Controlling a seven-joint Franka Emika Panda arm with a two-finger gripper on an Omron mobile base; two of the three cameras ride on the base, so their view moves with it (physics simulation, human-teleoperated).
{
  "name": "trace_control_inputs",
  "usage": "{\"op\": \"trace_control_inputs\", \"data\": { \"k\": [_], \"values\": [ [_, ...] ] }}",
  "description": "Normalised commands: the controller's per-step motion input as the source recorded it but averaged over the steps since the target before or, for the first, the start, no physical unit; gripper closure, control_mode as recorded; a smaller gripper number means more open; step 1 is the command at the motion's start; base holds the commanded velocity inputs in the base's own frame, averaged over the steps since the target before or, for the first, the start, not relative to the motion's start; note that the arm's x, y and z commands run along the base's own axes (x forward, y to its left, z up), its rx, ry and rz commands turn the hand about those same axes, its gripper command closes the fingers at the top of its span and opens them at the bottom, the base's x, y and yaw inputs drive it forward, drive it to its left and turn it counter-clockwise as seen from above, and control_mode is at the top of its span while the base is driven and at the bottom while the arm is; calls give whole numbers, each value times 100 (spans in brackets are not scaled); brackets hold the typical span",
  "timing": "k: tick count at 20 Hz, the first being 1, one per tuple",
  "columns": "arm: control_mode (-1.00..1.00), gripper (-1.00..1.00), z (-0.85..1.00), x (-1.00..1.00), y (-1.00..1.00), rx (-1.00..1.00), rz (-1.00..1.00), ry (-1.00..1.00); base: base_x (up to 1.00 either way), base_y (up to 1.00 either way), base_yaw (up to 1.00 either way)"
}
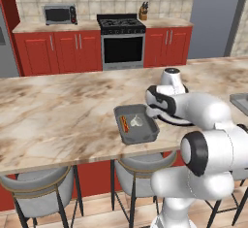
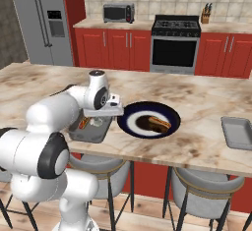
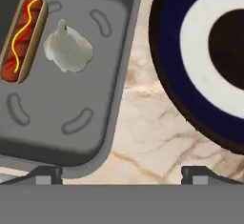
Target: Place one cooked food and one vegetable from the large plate to each tupperware container.
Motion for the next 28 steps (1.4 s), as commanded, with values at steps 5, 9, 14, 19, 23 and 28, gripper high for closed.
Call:
{"op": "trace_control_inputs", "data": {
  "k": [5, 9, 14, 19, 23, 28],
  "values": [
    [-100, -100, 12, 7, -69, 0, 43, 0, 0, 0, 0],
    [-100, -100, 7, 23, -67, 1, 33, 0, 0, 0, 0],
    [-100, -100, 0, 15, -57, 1, 26, 0, 0, 0, 0],
    [-100, -100, -2, 16, -36, -2, 23, 1, 0, 0, 0],
    [-100, -100, -2, 7, -31, -16, 7, -1, 0, 0, 0],
    [-100, -100, -4, 0, -23, -24, 0, 0, 0, 0, 0]
  ]
}}
